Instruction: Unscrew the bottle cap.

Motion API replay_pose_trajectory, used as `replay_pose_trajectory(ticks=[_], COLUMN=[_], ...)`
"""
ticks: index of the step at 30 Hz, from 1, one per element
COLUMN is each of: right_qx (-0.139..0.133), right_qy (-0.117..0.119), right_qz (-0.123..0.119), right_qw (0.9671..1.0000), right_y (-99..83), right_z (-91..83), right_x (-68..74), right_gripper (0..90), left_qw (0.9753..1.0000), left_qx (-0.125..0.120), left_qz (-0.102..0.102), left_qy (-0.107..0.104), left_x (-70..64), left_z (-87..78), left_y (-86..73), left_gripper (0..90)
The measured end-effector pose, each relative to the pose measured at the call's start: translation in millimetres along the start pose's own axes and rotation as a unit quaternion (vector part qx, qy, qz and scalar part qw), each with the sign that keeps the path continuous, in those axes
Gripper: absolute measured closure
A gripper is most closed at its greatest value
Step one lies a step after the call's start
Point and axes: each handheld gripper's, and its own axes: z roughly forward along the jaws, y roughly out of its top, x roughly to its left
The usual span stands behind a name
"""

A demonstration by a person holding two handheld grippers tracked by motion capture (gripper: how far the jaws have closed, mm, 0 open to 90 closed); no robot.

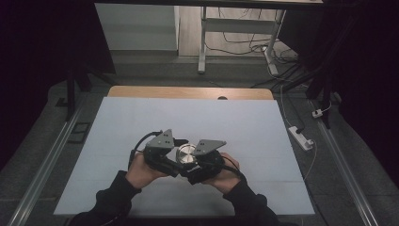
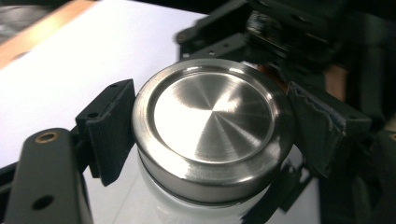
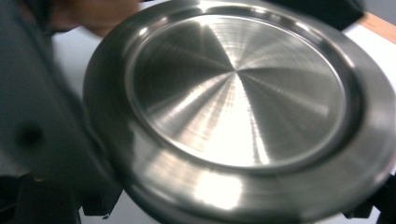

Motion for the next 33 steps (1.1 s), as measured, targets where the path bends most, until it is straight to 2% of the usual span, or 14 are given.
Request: replay_pose_trajectory(ticks=[1,2,4,6,8,11,12,15,18,20,22,28,30,33], right_qx=[0.001,0.004,0.005,0.003,0.0,-0.005,-0.006,-0.009,-0.013,-0.014,-0.015,-0.018,-0.017,-0.016], right_qy=[-0.008,-0.015,-0.02,-0.016,-0.013,-0.003,-0.001,0.001,0.007,0.01,0.018,0.04,0.042,0.033], right_qz=[0.004,0.011,0.019,0.021,0.016,0.014,0.012,0.01,0.01,0.007,0.006,-0.007,-0.012,-0.01], right_qw=[1.0,0.9998,0.9996,0.9997,0.9998,0.9999,0.9999,0.9999,0.9998,0.9998,0.9997,0.999,0.9989,0.9993], right_y=[-0.6,-1.2,-2.4,-2.3,-0.6,0.9,1.0,1.1,0.3,0.1,0.2,2.2,2.7,2.6], right_z=[0.4,0.6,1.4,1.0,0.5,-0.1,-0.3,-0.2,0.4,0.8,0.6,0.6,0.9,0.9], right_x=[-1.5,-2.5,-4.3,-4.2,-2.2,-0.3,0.2,0.3,0.3,0.8,1.7,7.6,9.6,8.8], right_gripper=[15.0,15.1,15.0,15.0,15.0,15.0,15.0,15.1,15.0,15.1,15.0,15.0,15.0,15.1], left_qw=[0.999,0.9981,0.9975,0.9984,0.9995,0.9995,0.9995,0.9988,0.9981,0.9967,0.9954,0.9924,0.9928,0.9962], left_qx=[0.003,0.007,0.014,0.008,-0.006,-0.03,-0.03,-0.025,-0.011,0.006,0.02,0.015,0.017,0.013], left_qz=[-0.01,-0.012,-0.009,-0.003,-0.012,-0.01,-0.01,-0.028,-0.012,0.013,0.034,0.043,0.053,0.038], left_qy=[0.043,0.06,0.069,0.055,0.029,-0.004,-0.004,-0.032,-0.059,-0.08,-0.087,-0.115,-0.106,-0.078], left_x=[-7.0,-10.0,-12.8,-11.2,-6.0,2.7,2.7,16.6,20.6,20.6,20.0,20.8,17.9,14.3], left_z=[4.9,7.0,9.1,4.7,-3.9,-20.6,-20.6,-34.8,-34.6,-30.3,-25.8,-14.9,-9.9,-7.4], left_y=[2.6,4.0,6.8,9.1,11.6,12.4,12.4,10.5,7.3,5.1,2.7,-0.4,-2.0,-1.4], left_gripper=[20.0,20.0,19.6,17.1,12.3,14.3,14.6,11.8,8.5,6.1,6.4,13.4,18.2,18.7])
